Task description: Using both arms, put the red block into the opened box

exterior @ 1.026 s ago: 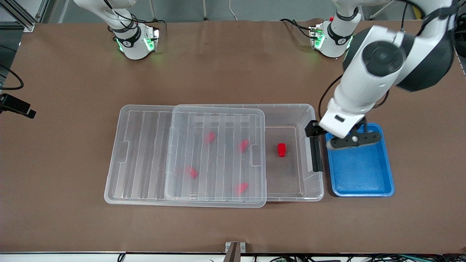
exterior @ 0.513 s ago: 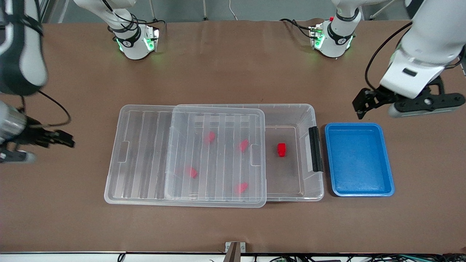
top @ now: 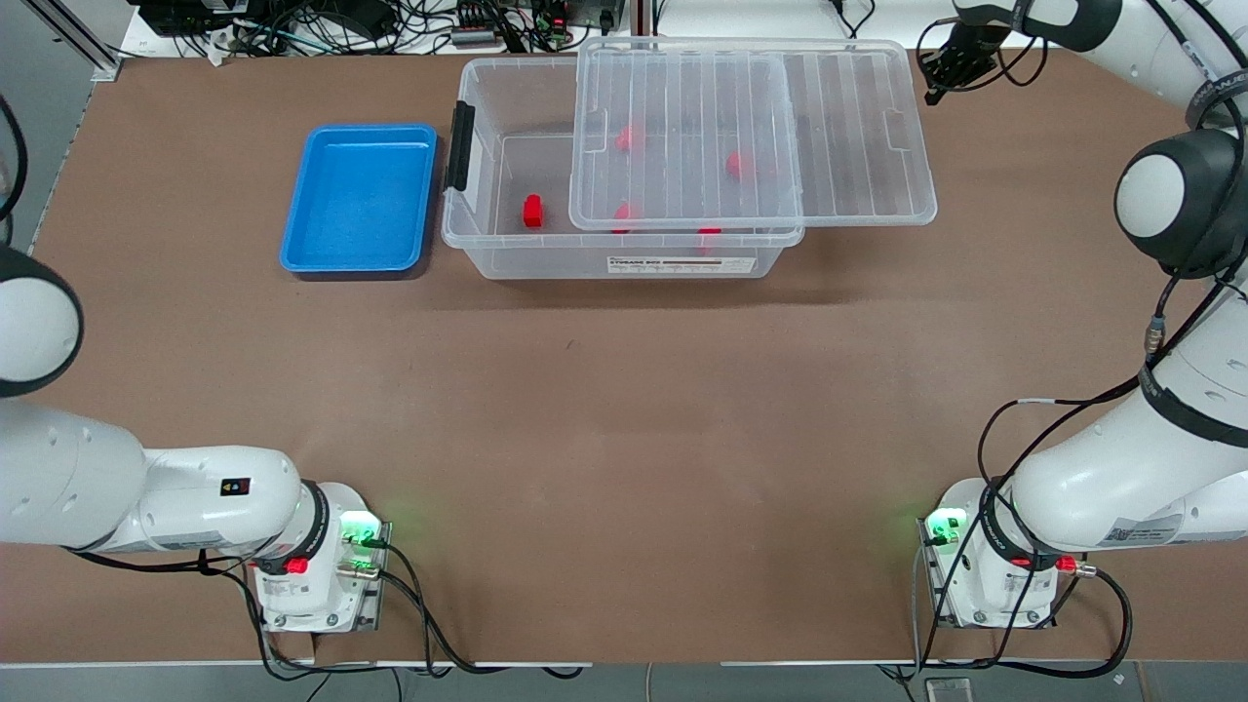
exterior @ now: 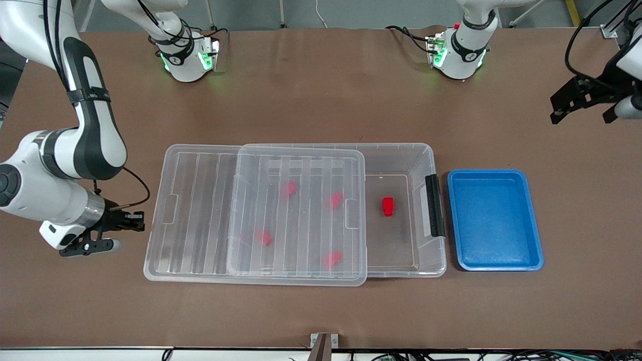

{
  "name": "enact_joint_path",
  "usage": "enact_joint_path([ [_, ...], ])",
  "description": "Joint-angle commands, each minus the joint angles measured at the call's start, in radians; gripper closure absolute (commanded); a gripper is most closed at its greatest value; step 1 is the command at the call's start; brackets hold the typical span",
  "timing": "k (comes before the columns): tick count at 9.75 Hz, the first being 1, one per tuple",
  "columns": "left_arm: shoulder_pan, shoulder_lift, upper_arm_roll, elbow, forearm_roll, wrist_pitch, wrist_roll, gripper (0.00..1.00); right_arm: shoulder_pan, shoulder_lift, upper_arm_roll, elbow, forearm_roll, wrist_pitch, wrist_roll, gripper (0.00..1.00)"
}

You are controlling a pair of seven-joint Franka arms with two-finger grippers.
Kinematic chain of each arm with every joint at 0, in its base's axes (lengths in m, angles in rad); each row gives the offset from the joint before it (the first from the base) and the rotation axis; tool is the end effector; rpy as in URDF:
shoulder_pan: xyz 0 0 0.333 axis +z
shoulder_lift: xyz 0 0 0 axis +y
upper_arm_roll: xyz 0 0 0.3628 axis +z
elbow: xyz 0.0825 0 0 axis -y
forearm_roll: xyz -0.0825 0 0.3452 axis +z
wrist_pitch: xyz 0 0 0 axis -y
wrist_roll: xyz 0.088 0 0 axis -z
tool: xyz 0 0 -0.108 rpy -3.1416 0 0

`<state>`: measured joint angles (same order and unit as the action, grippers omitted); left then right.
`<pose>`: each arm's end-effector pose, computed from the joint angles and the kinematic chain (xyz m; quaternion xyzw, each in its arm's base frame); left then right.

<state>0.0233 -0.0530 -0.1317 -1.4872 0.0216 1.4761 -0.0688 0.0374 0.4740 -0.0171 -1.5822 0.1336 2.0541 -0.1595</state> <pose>0.4837 -0.0528 0.7240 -0.9995 0.0185 -0.0219 0.0123 0.6705 0.0229 0.4223 -0.9967 -0.0596 -0.0029 0.0551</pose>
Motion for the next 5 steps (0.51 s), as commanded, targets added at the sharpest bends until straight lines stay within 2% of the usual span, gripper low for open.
enact_joint_path([
  [1,-0.029,-0.059,0.021,-0.11,-0.032,-0.023,0.009,0.0,-0.01,-0.003,0.023,0.001,0.023,-0.009,-0.015,1.0],
  [3,-0.031,-0.062,0.021,-0.113,-0.043,-0.049,0.009,0.0,-0.013,0.014,0.043,-0.001,0.031,-0.009,-0.015,1.0],
  [5,-0.029,-0.054,0.015,-0.099,-0.046,-0.051,0.006,0.0,0.005,0.021,0.046,-0.007,0.079,-0.011,-0.011,1.0],
])
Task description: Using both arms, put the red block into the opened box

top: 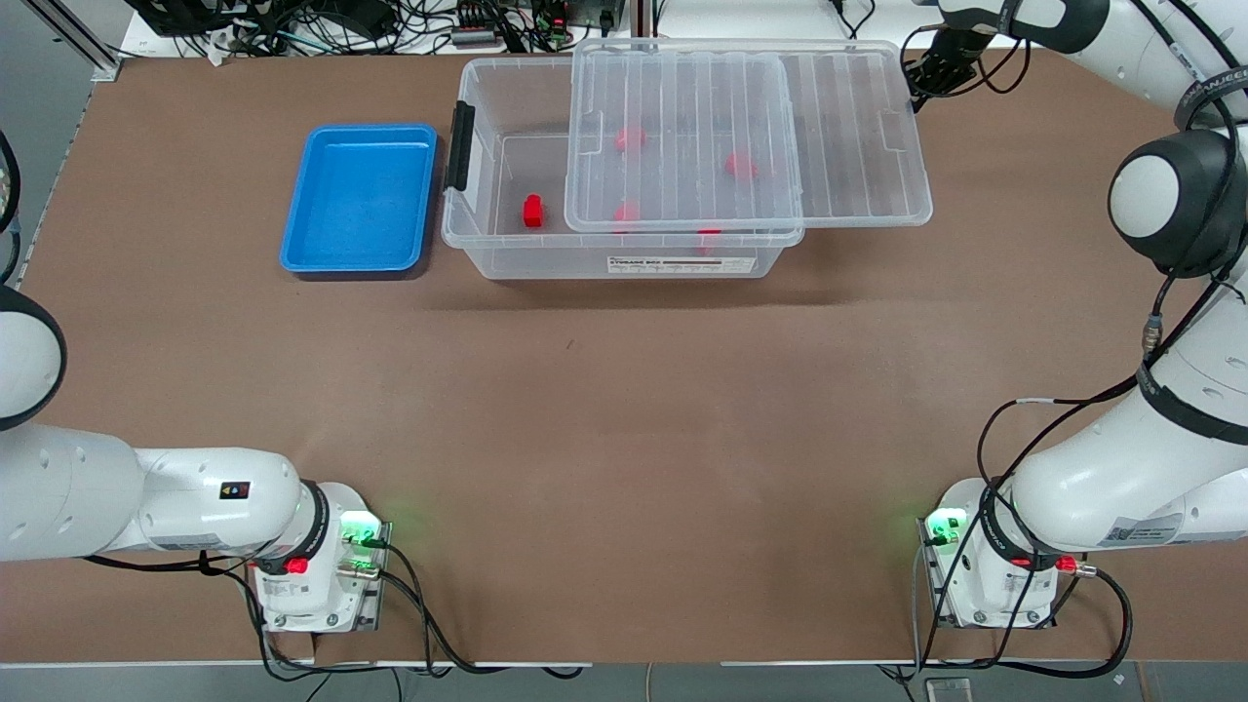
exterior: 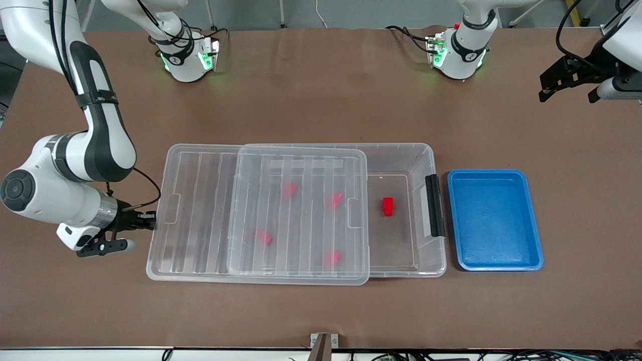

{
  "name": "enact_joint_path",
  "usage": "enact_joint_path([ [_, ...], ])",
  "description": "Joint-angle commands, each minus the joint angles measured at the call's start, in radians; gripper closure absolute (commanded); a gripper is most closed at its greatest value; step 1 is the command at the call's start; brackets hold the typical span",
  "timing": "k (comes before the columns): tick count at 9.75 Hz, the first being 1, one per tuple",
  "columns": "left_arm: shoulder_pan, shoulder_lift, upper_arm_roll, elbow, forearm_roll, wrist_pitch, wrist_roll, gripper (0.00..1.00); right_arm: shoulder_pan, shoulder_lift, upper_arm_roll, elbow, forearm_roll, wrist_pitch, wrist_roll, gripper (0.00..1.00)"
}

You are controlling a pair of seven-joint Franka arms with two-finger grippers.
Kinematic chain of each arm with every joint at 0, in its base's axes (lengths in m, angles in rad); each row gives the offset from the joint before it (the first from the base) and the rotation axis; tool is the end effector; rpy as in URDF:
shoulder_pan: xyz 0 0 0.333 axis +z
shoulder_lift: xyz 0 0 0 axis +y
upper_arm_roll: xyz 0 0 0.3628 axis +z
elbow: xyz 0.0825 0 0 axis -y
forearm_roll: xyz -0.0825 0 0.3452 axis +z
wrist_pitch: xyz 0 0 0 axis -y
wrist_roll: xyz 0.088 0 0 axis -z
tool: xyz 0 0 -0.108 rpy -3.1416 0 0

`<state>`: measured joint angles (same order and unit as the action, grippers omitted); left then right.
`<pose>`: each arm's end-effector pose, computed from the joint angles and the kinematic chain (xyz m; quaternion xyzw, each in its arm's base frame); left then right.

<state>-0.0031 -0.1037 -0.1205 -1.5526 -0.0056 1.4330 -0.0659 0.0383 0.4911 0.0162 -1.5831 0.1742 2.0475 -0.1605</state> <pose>0.4595 -0.0623 0.7165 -0.9995 0.0288 0.0080 0.0042 0.6701 0.0443 0.4103 -0.9945 -0.0652 0.0091 0.0812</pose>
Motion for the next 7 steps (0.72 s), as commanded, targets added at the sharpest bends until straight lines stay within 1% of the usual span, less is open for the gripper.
enact_joint_path([
  [1,-0.005,-0.004,-0.001,-0.032,-0.019,-0.006,0.001,0.0,0.017,0.007,0.013,-0.006,0.057,-0.003,-0.002,1.0],
  [2,-0.005,-0.001,-0.001,-0.032,-0.019,-0.002,0.003,0.0,0.023,0.018,0.013,-0.006,0.077,-0.003,-0.002,1.0],
  [4,-0.006,0.016,-0.002,-0.032,-0.019,0.012,0.001,0.0,0.041,0.02,0.015,-0.006,0.087,0.0,-0.001,1.0],
  [5,-0.005,0.016,-0.001,-0.032,-0.019,0.012,0.003,0.0,0.051,0.024,0.016,-0.006,0.122,0.002,-0.001,1.0],
  [6,-0.005,0.015,-0.002,-0.032,-0.019,0.012,0.003,0.0,0.052,0.033,0.027,-0.006,0.151,0.005,0.002,1.0],
  [7,-0.003,0.013,-0.001,-0.032,-0.019,0.012,0.001,0.0,0.051,0.034,0.039,-0.003,0.154,0.007,0.004,1.0],
])
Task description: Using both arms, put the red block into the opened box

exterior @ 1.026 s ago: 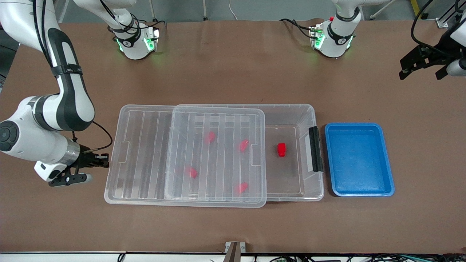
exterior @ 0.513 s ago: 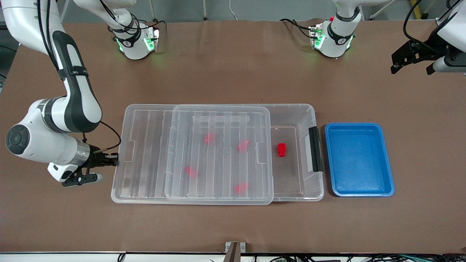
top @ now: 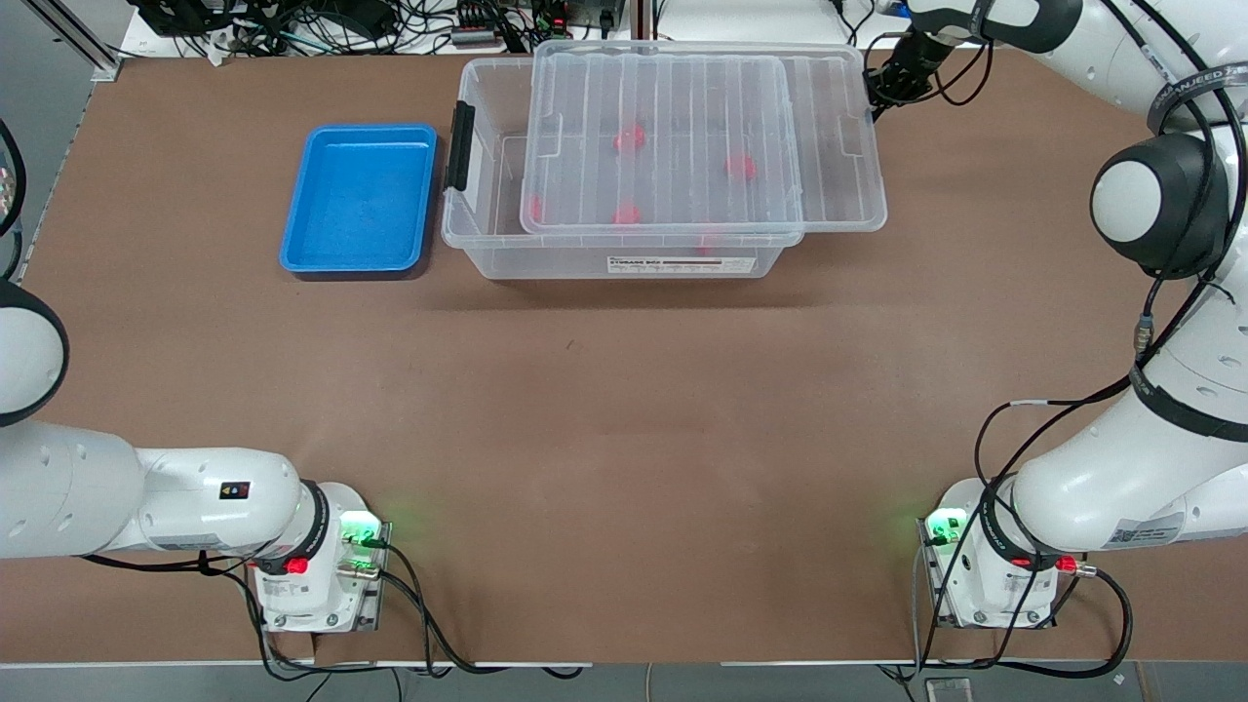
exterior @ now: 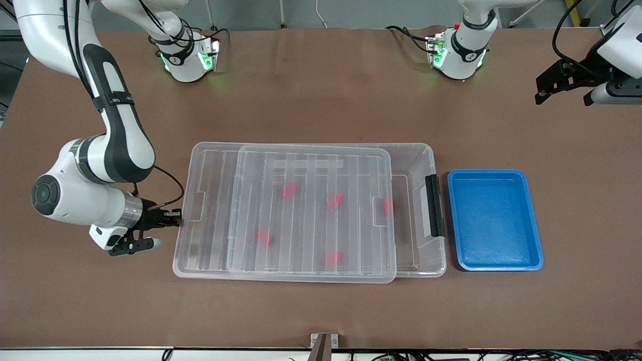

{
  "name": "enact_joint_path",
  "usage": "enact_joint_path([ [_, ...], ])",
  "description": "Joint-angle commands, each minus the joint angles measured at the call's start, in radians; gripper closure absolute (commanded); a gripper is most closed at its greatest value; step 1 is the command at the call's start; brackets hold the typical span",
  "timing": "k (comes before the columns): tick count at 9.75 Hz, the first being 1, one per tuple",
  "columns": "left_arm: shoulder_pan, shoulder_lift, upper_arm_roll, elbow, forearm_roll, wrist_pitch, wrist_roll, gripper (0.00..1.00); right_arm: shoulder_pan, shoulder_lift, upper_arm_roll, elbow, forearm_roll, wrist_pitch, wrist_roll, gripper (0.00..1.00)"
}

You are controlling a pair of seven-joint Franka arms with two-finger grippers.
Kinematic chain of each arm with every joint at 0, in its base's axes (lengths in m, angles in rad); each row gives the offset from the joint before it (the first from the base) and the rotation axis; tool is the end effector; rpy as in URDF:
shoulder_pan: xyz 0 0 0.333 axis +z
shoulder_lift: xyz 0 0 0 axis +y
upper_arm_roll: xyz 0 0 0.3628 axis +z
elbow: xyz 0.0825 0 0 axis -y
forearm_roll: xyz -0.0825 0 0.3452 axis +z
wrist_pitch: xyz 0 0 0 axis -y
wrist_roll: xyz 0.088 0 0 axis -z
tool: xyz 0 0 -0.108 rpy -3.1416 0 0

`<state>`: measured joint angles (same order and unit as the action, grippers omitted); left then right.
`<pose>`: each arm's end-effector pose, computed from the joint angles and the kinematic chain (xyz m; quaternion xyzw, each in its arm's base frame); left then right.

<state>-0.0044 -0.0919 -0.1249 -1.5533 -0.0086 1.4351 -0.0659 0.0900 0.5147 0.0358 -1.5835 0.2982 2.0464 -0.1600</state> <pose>0.4638 -0.0655 0.7109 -0.9994 0.0319 0.0133 0.0028 0.6669 0.0966 0.3959 -0.9876 -0.0679 0.0234 0.1394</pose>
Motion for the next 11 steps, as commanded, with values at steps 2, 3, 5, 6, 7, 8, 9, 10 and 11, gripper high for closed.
enact_joint_path([
  [2,0.0,0.0,0.004,-0.031,-0.016,0.01,0.003,0.0,0.003,0.019,0.033,-0.004,0.032,0.014,0.005,1.0],
  [3,0.001,-0.003,0.004,-0.031,-0.017,0.008,0.001,0.0,0.005,0.031,0.038,-0.004,0.033,0.026,0.011,1.0],
  [5,0.003,-0.005,0.004,-0.031,-0.017,0.008,0.003,0.0,0.005,0.034,0.048,0.0,0.064,0.028,0.011,1.0],
  [6,0.003,-0.006,0.004,-0.031,-0.017,0.008,0.001,0.0,0.005,0.042,0.055,0.0,0.084,0.029,0.011,1.0],
  [7,0.004,-0.005,0.004,-0.031,-0.017,0.008,0.001,0.0,0.011,0.047,0.056,0.003,0.102,0.029,0.011,1.0],
  [8,0.004,-0.003,0.005,-0.031,-0.017,0.011,0.001,0.0,0.014,0.048,0.056,0.007,0.126,0.029,0.011,1.0],
  [9,0.006,-0.003,0.008,-0.031,-0.017,0.019,0.001,0.0,0.02,0.048,0.056,0.007,0.14,0.031,0.011,1.0],
  [10,0.006,-0.003,0.01,-0.031,-0.017,0.021,0.001,0.0,0.022,0.048,0.056,0.007,0.138,0.028,0.025,1.0],
  [11,0.004,-0.003,0.01,-0.031,-0.017,0.021,0.001,0.0,0.01,0.047,0.055,0.02,0.127,0.017,0.025,0.95],
])
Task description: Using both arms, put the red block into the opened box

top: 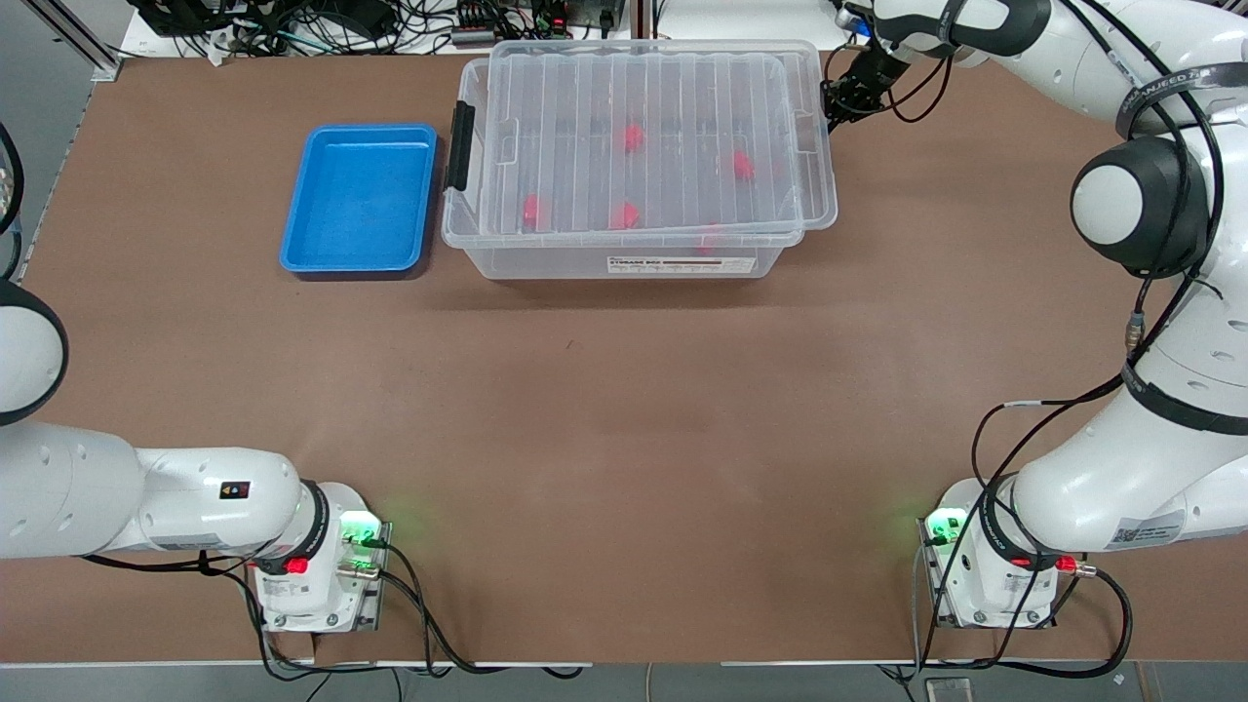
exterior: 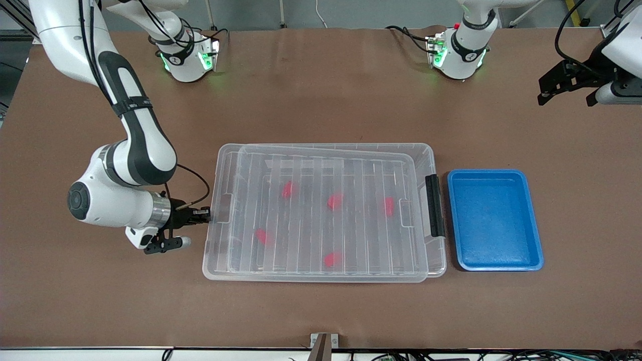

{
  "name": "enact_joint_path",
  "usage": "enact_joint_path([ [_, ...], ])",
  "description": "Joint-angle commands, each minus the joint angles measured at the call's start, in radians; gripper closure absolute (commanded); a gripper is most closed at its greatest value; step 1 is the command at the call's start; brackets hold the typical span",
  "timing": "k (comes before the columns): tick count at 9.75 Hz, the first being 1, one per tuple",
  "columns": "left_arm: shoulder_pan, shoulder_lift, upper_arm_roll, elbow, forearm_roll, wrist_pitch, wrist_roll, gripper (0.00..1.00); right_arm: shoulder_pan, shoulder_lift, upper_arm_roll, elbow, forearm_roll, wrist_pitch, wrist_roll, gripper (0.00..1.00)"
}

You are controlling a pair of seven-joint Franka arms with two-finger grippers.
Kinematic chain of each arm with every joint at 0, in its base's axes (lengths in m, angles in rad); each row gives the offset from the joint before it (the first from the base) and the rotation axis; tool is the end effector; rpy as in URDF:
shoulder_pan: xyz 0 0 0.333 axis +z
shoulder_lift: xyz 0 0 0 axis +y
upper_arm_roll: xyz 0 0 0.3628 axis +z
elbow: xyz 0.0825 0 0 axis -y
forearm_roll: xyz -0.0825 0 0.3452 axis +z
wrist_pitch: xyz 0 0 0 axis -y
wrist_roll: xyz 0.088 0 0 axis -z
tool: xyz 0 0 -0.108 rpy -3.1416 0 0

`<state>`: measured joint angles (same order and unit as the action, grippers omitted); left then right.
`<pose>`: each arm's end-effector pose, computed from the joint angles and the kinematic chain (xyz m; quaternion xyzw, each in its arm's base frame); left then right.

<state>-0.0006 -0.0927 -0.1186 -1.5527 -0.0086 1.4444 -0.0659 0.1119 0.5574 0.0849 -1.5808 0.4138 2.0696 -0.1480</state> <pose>0.4652 -0.0607 0.7123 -0.9996 0.0269 0.0080 0.0019 0.6651 0.1435 0.3733 -0.9776 -0.0589 0.0387 0.1982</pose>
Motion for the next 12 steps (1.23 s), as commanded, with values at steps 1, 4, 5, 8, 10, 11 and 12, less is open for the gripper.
enact_joint_path([
  [1,0.001,-0.004,0.002,-0.03,-0.017,0.011,0.001,0.0,-0.018,-0.014,-0.007,0.024,-0.007,-0.031,0.022,0.72],
  [4,0.002,-0.01,0.004,-0.03,-0.017,0.01,0.001,0.0,-0.027,-0.121,-0.053,0.11,-0.316,-0.225,0.309,0.0],
  [5,0.002,-0.01,0.005,-0.03,-0.016,0.01,0.003,0.0,-0.043,-0.182,-0.05,0.111,-0.413,-0.244,0.409,0.0],
  [8,0.017,-0.016,0.008,-0.03,-0.013,0.001,0.014,0.0,-0.162,-0.348,-0.054,0.13,-0.437,-0.317,0.407,0.0],
  [10,0.017,-0.013,0.008,-0.029,-0.004,0.001,0.058,0.0,-0.196,-0.488,-0.062,0.128,-0.438,-0.495,0.348,0.0],
  [11,0.017,-0.009,0.008,-0.014,-0.004,0.001,0.06,0.0,-0.189,-0.534,-0.126,0.124,-0.435,-0.569,0.208,0.0],
  [12,0.017,-0.001,0.008,0.003,-0.002,0.001,0.06,0.0,-0.179,-0.565,-0.169,0.121,-0.429,-0.616,0.168,0.0],
])
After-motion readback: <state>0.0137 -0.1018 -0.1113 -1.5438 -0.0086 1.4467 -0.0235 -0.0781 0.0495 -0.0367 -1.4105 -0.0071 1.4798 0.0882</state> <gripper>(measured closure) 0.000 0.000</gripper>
